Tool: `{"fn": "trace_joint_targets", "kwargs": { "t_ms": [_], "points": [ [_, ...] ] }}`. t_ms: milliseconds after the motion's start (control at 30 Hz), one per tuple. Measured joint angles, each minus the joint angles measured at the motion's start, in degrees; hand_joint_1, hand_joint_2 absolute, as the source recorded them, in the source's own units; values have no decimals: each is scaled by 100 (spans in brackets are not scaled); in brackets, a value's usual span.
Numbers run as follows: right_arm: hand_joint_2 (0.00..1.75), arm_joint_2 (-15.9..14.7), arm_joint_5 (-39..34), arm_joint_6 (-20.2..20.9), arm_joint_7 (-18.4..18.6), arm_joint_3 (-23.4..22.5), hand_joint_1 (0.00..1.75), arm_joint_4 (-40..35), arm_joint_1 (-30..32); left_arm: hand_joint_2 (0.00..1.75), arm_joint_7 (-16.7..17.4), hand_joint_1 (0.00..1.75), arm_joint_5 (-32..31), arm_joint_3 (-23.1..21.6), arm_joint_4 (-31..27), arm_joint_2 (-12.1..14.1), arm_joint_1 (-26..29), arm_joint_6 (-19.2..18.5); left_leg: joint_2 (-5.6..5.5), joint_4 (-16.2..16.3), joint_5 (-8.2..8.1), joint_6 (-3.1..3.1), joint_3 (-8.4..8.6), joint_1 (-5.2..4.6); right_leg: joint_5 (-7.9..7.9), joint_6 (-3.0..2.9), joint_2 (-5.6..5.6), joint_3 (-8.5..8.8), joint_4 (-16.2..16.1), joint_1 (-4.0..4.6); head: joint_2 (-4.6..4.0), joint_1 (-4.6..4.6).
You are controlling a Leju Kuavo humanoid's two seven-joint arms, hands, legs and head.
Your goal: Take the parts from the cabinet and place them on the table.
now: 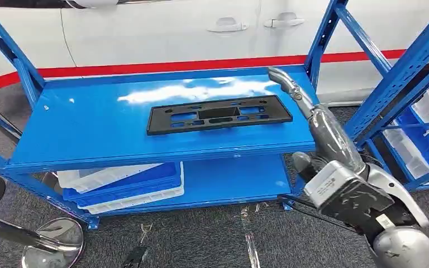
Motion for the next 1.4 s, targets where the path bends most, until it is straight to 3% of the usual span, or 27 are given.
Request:
{"fn": "trace_joint_targets", "kwargs": {
  "t_ms": [133, 200, 233, 267, 900, 1133, 1300, 1400],
  "points": [
    [0, -28, 142, 59, 63, 63, 0, 24, -4, 0, 9, 0, -181, -28, -207, 125, 47, 165, 0, 0, 0, 0, 0, 0, 0, 0, 0, -1, 0, 0, 0, -2],
    [0, -219, 577, 164, 273, 164, 0, 57, 54, 0, 11, 0, -592, -214, -771, 562, 148, 568, 0, 0, 0, 0, 0, 0, 0, 0, 1, -3, 0, 0, 0, -2],
    [0, -234, 599, 188, 276, 170, 0, 57, 66, 0, 11, 0, -598, -242, -821, 610, 154, 576, 1, 0, 0, 0, 0, 0, 0, 0, 2, -3, 0, 0, 0, 0],
    [175, -249, 621, 199, 278, 188, 0, 57, 73, 0, 11, 0, -605, -280, -876, 645, 157, 588, 1, 0, 0, 0, 0, 0, 0, 0, 2, -3, 0, 0, 0, -4],
    [175, -251, 1383, 415, 509, 973, 0, 690, -106, 0, 13, 0, -579, -717, -1204, 840, 107, 568, -12, -2, 0, 0, -11, 1, -1, -1, -13, -4, 0, 0, 0, -2],
    [175, -11, 2510, 227, 378, 1858, 0, 1739, -533, 0, 13, 0, -843, -724, -1241, 881, 144, 244, -31, -2, 5, -2, -21, 1, -1, -1, -24, -11, 2, 1, 0, -7],
    [175, 365, 2525, 74, 33, 2199, 0, 2958, -1328, 0, 13, 0, -1268, -715, -1241, 881, 155, 10, -28, -2, 8, -2, -21, 2, -1, -1, -17, -14, 7, 1, 0, -4],
    [175, 579, 2558, -314, -214, 2280, 0, 3692, -1625, 0, 13, 0, -1490, -700, -1241, 881, 192, -94, -44, -2, 15, -3, -32, 1, -1, -1, -35, -15, 7, 0, 0, 2]
  ]
}}
